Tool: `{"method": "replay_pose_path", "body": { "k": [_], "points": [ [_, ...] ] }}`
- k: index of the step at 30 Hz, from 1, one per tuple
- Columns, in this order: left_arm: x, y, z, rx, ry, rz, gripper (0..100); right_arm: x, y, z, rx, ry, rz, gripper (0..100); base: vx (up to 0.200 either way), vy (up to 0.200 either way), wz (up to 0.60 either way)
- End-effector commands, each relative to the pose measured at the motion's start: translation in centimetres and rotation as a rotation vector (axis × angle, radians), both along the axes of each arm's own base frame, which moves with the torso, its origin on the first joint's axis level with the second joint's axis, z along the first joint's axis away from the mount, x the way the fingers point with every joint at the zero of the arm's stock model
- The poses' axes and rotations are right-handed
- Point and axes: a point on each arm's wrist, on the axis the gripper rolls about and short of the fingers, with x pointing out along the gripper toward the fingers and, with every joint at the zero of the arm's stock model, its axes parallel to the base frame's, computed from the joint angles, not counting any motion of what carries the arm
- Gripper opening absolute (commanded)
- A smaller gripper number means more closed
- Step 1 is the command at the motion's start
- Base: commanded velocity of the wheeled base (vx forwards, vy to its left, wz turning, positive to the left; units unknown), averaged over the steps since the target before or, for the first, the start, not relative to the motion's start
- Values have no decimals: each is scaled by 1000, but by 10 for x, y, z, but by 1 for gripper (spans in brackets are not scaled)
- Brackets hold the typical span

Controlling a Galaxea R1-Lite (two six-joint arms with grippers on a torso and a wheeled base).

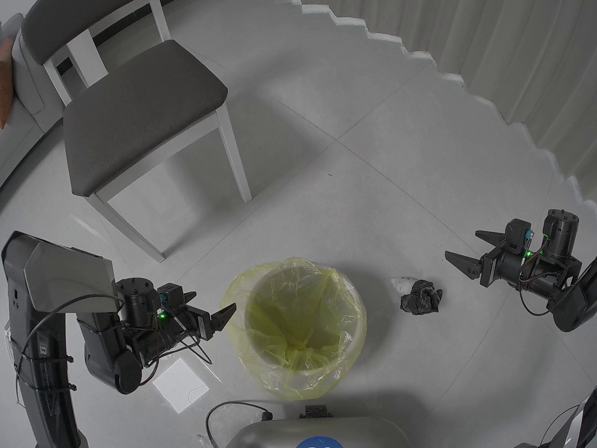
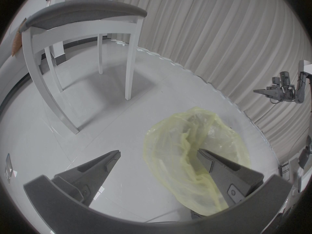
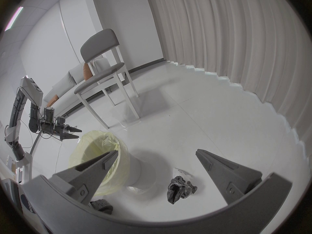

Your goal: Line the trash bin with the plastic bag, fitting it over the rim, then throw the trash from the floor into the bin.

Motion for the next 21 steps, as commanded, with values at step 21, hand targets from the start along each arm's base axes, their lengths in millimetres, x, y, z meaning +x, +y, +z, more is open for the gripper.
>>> {"method": "replay_pose_path", "body": {
  "k": [21],
  "points": [
    [52,-15,-50,54,99,21,100,-2,1,-4,-9,12,7,100,0,0,0]
  ]
}}
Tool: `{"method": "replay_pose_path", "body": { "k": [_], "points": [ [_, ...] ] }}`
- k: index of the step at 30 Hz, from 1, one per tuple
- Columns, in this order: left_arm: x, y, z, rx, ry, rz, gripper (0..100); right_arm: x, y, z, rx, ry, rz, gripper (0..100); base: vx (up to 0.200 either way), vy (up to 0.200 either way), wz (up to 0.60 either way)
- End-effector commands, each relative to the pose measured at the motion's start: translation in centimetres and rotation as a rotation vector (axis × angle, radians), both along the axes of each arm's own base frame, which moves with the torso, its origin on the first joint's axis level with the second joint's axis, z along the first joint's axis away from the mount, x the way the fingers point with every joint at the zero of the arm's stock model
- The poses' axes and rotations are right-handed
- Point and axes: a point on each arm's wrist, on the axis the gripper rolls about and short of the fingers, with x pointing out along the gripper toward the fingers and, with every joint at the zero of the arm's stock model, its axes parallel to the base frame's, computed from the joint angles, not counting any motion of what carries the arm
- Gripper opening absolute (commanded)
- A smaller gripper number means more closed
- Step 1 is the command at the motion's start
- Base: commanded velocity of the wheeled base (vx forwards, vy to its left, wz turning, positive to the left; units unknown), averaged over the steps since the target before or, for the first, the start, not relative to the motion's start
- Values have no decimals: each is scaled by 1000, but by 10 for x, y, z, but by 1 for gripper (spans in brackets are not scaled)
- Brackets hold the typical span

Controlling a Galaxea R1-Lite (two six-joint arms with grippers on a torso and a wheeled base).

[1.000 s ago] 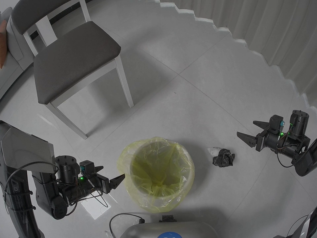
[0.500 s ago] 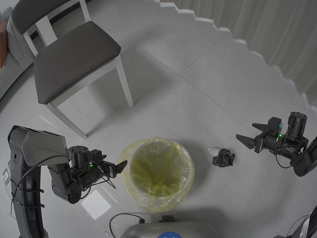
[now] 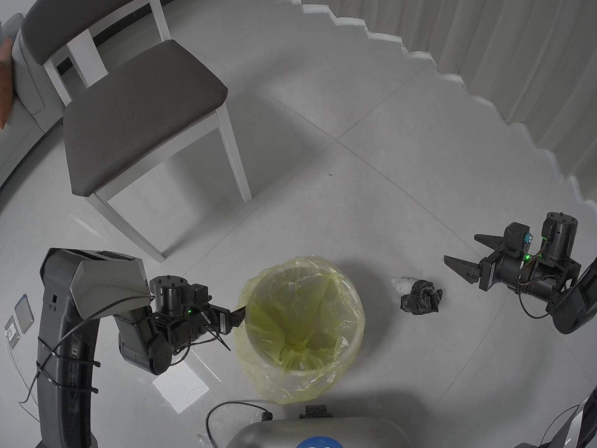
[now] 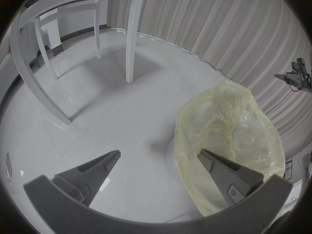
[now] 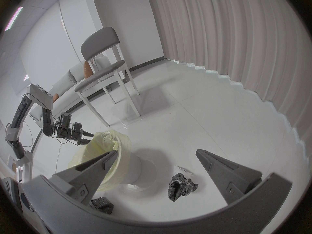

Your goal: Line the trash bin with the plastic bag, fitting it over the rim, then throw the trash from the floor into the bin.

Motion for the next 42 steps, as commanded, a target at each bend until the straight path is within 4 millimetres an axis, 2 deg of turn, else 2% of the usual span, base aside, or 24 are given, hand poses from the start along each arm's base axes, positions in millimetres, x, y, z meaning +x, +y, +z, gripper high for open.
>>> {"method": "replay_pose_path", "body": {
  "k": [1,3,4,8,9,10,16,22,25,27,29,32,37,42],
  "points": [
    [-4,3,1,-9,10,7,100,0,0,0,-1,-1,0,100,0,0,0],
    [-8,6,11,-16,0,11,100,0,-1,0,1,0,-2,100,0,0,0],
    [-14,11,23,-33,-11,22,100,1,-1,-1,0,2,-4,100,0,0,0],
    [-31,14,49,-131,-18,27,100,6,-1,-7,0,22,-4,100,0,0,0],
    [-32,14,51,-137,-19,25,100,6,-1,-7,0,20,-4,100,0,0,0],
    [-42,16,64,-187,-23,15,100,10,-1,-12,-1,35,-4,100,0,0,0],
    [-54,19,76,-202,-44,10,100,27,0,-27,-2,120,-4,100,0,0,0],
    [-63,16,84,-211,-84,-8,100,52,-3,-46,-12,241,-12,100,0,0,0],
    [-71,15,93,-219,-116,-19,100,73,-7,-64,-43,291,-9,100,0,0,0],
    [-73,16,96,-222,-128,-20,100,77,-8,-68,-54,299,-9,100,0,0,0],
    [-82,18,108,-229,-158,-23,100,94,-17,-83,-88,336,-12,100,0,0,0],
    [-89,20,116,-233,-174,-23,100,106,-24,-96,-111,391,-14,100,0,0,0],
    [-93,21,123,-236,-194,-20,100,121,-29,-111,-149,421,-4,100,0,0,0],
    [-97,23,125,-229,-200,-12,100,140,-30,-137,-177,436,10,100,0,0,0]
  ]
}}
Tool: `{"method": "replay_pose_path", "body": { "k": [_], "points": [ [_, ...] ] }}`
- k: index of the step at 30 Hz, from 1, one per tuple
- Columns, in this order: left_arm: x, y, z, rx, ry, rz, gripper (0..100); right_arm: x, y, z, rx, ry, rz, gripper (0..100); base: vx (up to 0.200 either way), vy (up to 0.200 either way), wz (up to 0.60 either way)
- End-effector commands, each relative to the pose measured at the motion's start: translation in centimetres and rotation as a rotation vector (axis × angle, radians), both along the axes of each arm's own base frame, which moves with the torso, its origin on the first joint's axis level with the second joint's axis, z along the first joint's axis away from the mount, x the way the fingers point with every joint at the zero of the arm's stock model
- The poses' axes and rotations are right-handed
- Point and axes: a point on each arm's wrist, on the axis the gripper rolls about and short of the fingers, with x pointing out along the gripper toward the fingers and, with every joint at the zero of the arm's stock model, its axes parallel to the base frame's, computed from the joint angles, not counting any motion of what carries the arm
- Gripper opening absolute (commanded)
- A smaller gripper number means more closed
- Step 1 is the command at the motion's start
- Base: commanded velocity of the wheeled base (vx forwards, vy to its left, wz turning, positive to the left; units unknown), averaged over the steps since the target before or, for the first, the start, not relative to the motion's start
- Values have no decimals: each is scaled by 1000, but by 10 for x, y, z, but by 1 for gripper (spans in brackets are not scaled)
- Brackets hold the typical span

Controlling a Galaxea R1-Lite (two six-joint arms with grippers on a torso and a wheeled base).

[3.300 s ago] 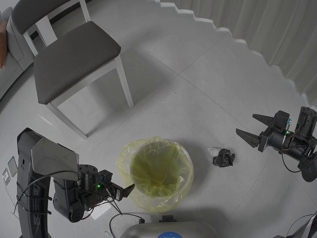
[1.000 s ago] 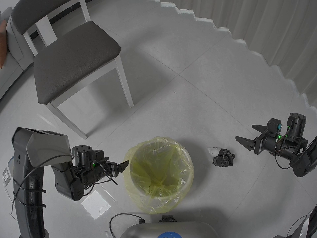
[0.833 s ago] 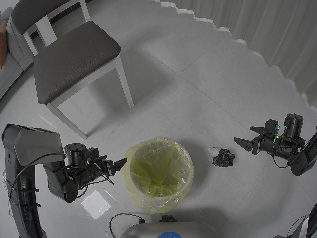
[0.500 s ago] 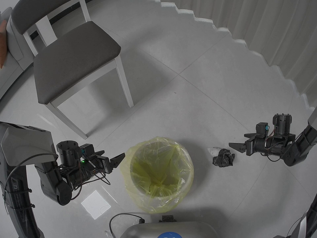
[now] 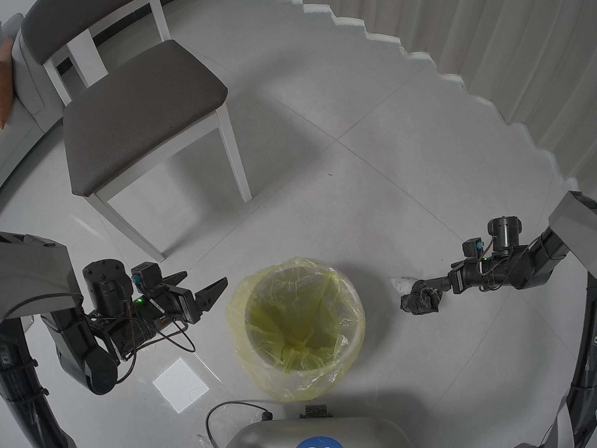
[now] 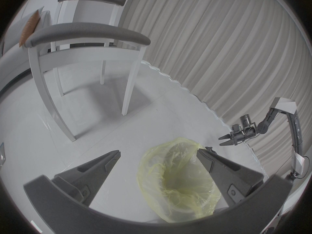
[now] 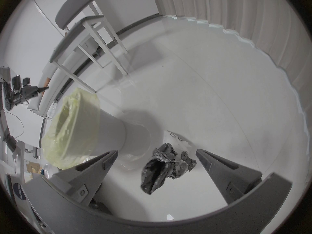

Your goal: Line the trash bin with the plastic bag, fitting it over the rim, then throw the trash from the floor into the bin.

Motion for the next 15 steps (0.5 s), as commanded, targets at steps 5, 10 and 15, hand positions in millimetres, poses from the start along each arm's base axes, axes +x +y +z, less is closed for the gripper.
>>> {"method": "replay_pose_path", "body": {
  "k": [5,10,15],
  "points": [
    [-13,4,7,12,-15,27,100,26,3,-58,-35,53,39,100,0,0,0],
    [-18,5,5,11,-22,30,100,34,9,-68,-34,64,56,100,0,0,0],
    [-23,7,4,17,-6,32,100,39,16,-66,-41,79,77,100,0,0,0]
  ]
}}
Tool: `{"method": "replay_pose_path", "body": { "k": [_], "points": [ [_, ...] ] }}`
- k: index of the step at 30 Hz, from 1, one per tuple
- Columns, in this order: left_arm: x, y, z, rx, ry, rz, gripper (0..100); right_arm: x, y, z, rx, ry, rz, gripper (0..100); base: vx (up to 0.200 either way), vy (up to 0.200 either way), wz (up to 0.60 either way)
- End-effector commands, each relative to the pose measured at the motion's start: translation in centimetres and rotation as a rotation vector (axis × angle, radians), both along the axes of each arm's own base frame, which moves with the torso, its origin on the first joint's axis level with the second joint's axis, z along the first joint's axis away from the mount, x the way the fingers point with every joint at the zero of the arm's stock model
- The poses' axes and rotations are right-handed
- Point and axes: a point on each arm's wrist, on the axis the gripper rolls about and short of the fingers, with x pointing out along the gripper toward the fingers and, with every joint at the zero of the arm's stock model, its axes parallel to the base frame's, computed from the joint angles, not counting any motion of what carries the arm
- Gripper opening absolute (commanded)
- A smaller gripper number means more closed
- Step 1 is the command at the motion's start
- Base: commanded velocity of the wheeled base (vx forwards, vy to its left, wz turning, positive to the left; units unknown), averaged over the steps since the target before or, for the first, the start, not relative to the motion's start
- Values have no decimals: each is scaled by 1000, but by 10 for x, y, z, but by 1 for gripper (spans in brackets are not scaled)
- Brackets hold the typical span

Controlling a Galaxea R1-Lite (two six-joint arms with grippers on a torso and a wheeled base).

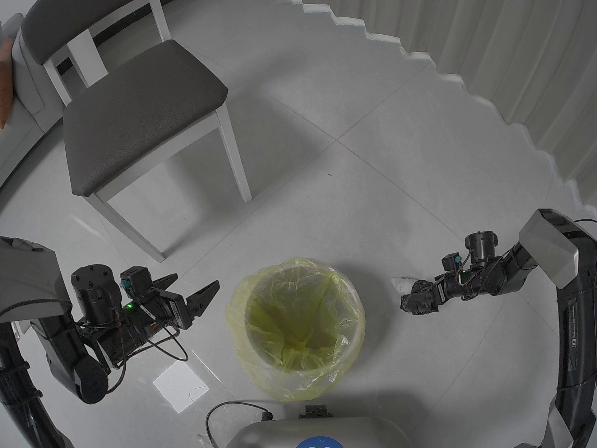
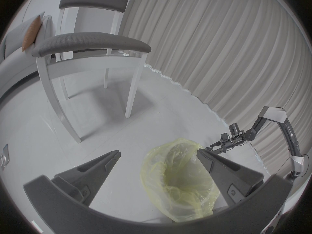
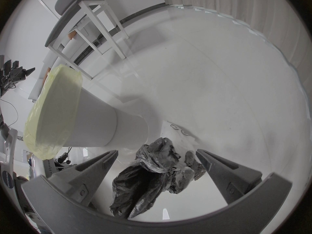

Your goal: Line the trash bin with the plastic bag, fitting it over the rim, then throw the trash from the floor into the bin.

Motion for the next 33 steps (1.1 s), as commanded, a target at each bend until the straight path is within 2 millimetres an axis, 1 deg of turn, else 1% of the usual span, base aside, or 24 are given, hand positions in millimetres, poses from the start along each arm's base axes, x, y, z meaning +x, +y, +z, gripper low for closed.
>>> {"method": "replay_pose_path", "body": {
  "k": [1,2,3,10,16,17,18,21,22,23,26,28,30,31,33],
  "points": [
    [-3,1,2,-2,-10,2,100,5,5,-8,-6,14,20,100,0,0,0],
    [-3,1,3,-3,-16,2,100,5,5,-9,-10,16,24,100,0,0,0],
    [-3,1,3,-4,-17,2,100,5,5,-9,-11,16,25,0,0,0,0],
    [-3,-3,6,-6,-27,-12,100,7,3,-7,-23,8,15,0,0,0,0],
    [-3,-3,5,-6,-26,-12,100,3,0,-4,-35,-1,24,0,0,0,0],
    [-3,-3,5,-6,-26,-12,100,2,-1,4,-42,-18,35,0,0,0,0],
    [-4,-3,5,-7,-25,-12,100,0,-2,17,-53,-46,42,0,0,0,0],
    [-5,-1,6,-9,-26,-8,100,-13,-2,54,-60,-99,55,0,0,0,0],
    [-5,0,7,-12,-26,-3,100,-19,-2,72,-59,-132,58,0,0,0,0],
    [-5,1,7,-14,-25,-1,100,-24,-1,85,-54,-159,65,0,0,0,0],
    [-4,7,7,-13,-24,22,100,-41,5,127,-18,-266,115,0,0,0,0],
    [-3,9,7,-14,-26,28,100,-53,17,153,-7,-335,149,0,0,0,0],
    [-3,9,7,-14,-26,28,100,-53,17,153,-7,-335,149,0,0,0,0],
    [-5,9,9,-15,-32,30,100,-76,41,191,7,-432,208,0,0,0,0],
    [-7,8,10,-16,-35,25,100,-91,58,206,20,-465,258,0,0,0,0]
  ]
}}
